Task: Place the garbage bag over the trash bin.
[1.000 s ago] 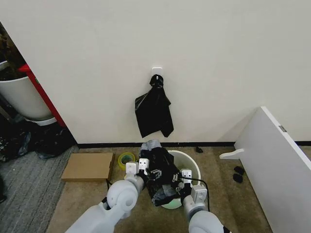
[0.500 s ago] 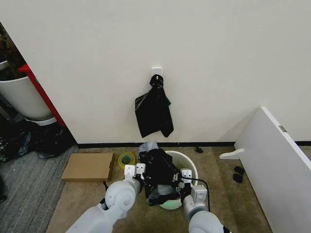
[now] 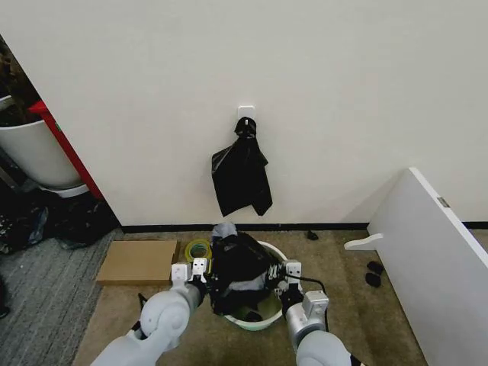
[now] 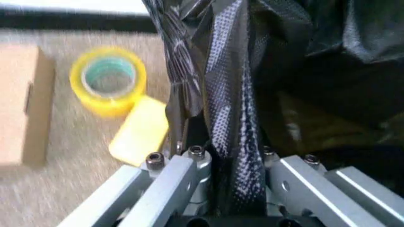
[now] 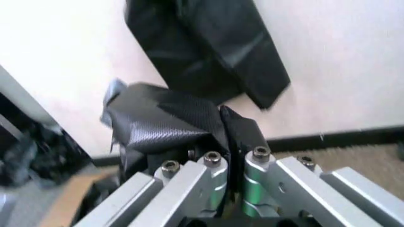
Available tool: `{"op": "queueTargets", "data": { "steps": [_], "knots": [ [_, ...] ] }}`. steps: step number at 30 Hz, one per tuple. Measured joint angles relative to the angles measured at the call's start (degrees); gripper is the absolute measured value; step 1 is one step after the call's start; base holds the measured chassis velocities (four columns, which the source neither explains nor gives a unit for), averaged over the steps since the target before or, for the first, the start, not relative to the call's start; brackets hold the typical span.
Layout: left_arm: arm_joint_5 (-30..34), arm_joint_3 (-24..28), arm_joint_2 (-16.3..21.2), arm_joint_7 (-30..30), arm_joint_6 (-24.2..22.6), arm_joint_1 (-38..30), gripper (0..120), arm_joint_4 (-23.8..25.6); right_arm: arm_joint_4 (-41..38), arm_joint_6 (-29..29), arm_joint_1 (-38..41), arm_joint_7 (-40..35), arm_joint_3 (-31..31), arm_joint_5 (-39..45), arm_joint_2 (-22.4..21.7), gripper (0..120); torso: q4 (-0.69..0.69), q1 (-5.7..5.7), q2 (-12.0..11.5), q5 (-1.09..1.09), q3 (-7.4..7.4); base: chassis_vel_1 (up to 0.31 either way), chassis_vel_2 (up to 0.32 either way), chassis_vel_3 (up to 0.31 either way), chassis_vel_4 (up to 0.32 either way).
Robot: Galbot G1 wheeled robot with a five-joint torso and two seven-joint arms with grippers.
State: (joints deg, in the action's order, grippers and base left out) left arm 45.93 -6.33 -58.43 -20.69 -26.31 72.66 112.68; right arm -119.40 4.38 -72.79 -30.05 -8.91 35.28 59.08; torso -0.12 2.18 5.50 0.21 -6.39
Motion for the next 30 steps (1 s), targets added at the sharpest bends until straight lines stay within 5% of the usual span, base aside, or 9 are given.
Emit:
{"op": "queueTargets", "data": {
  "steps": [6, 15, 21, 30],
  "knots": [
    [-10.1, -1.3, 2.8, 10.0, 6.0, 4.5, 3, 1.9, -0.8, 0.3, 1.0, -1.0, 3.5, 2.9, 0.0, 0, 0.0, 0.0, 0.0, 0.0, 0.0, 0.0, 0.0, 0.0, 0.0],
    [-13.1, -2.7, 4.1, 15.5, 13.4, 7.6, 3, 4.0, -0.1, -3.7, 1.3, -6.7, 6.9, 7.9, -0.7, 0, 0.0, 0.0, 0.0, 0.0, 0.0, 0.0, 0.0, 0.0, 0.0],
    [-10.3, -6.7, 3.4, 14.9, 18.6, 6.9, 3, 4.2, -1.7, -4.1, -1.4, -7.5, 6.7, 8.7, -1.3, 0, -0.01, 0.0, 0.0, 0.0, 0.0, 0.0, 0.0, 0.0, 0.0],
    [-2.1, -12.3, 2.8, 15.1, 17.8, 4.8, 3, 5.6, -3.6, -6.1, -3.1, -9.8, 5.4, 15.5, -0.1, 0, 0.0, 0.0, 0.0, 0.0, 0.0, 0.0, 0.0, 0.0, 0.0]
  ]
}}
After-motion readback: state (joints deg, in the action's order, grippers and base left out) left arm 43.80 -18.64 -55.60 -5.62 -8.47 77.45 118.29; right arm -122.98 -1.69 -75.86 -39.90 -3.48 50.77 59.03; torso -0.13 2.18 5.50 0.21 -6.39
